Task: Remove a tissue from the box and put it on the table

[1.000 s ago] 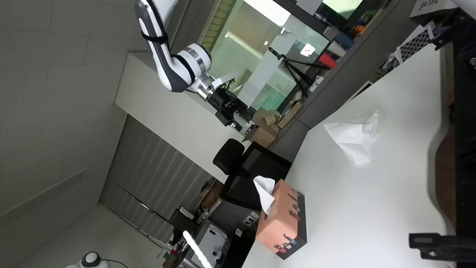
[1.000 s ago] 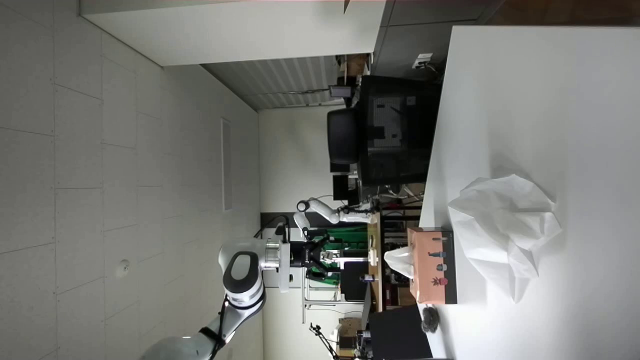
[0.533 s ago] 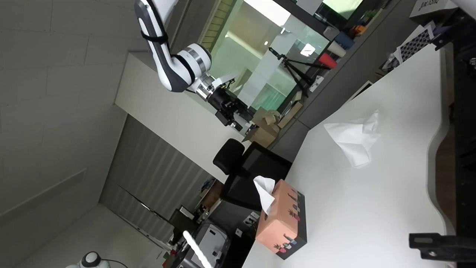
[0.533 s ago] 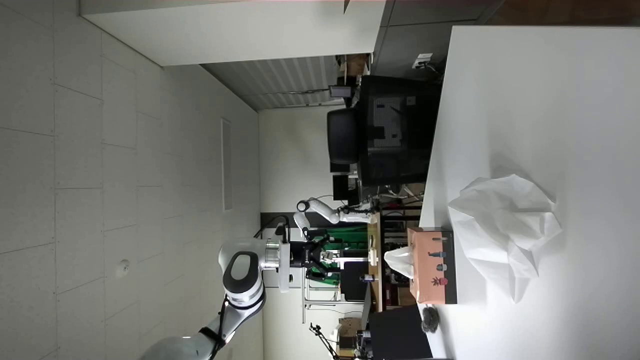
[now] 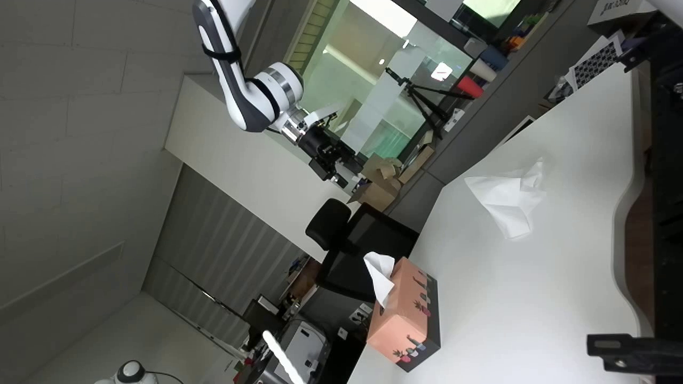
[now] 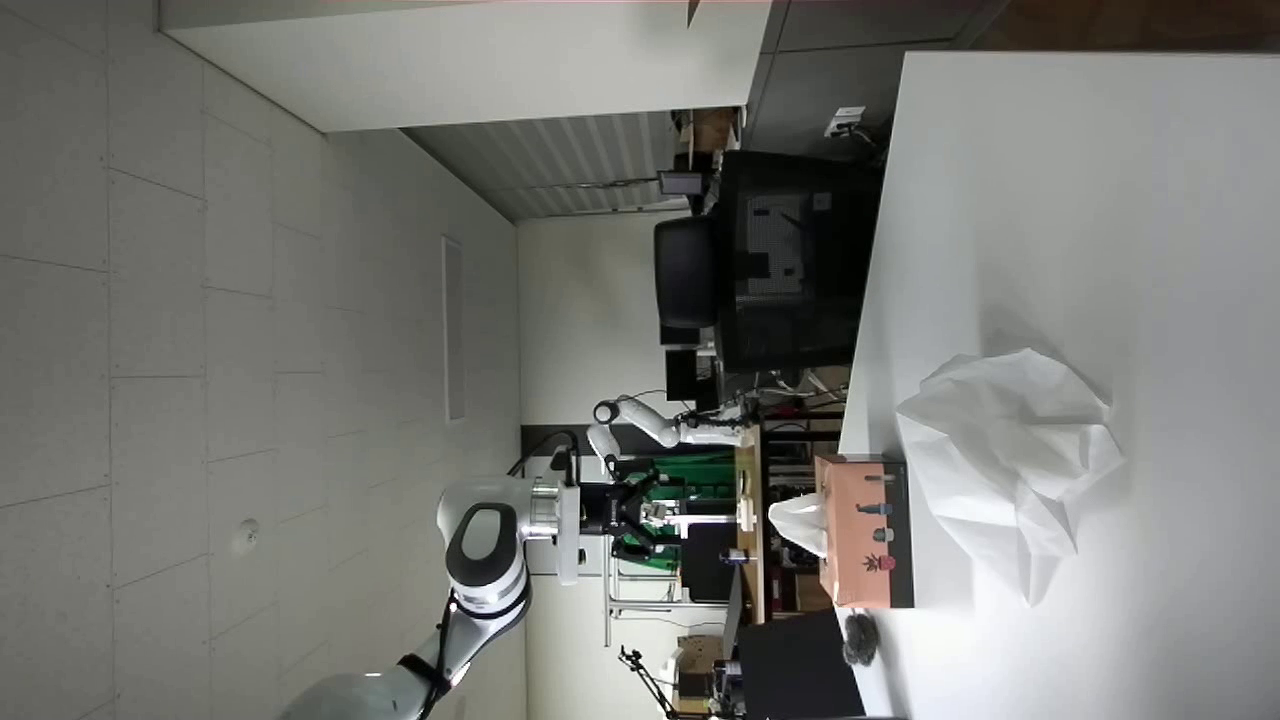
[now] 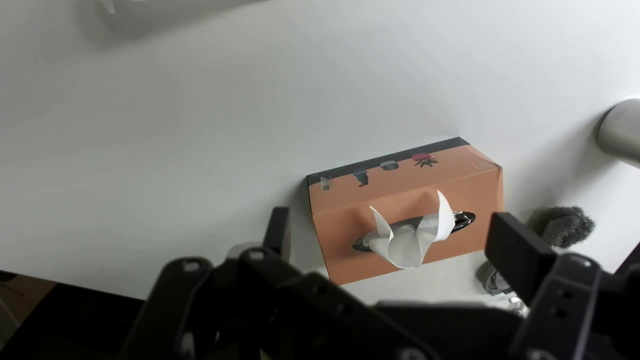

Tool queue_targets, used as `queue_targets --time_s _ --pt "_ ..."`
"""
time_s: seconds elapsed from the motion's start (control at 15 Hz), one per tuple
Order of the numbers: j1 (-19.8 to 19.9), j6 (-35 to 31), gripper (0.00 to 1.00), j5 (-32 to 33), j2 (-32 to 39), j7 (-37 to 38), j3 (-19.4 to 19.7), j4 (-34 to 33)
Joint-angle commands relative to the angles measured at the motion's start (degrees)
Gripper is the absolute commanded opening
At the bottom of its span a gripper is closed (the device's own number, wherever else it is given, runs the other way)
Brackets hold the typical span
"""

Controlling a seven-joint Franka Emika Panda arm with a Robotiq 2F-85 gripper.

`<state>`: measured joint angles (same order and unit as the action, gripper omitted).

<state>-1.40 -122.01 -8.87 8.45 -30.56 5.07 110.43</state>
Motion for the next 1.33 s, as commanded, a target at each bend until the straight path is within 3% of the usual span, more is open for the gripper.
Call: queue_targets --time_s 0.0,0.27,0.6,0.93,1.27 --pt "2.27 -1.03 1.0 -0.38 1.38 0.75 -2.24 -1.27" --pt "3.45 -9.18 1.0 -2.9 7.36 3.56 -3.81 -4.95" --pt "2.07 -20.22 1.0 -2.19 17.0 15.81 -6.11 -10.44" --pt "-2.25 -24.48 1.0 -2.07 24.3 33.84 -6.44 -14.32" --pt "-8.05 -24.05 1.0 -0.18 27.56 52.07 -2.64 -16.48"
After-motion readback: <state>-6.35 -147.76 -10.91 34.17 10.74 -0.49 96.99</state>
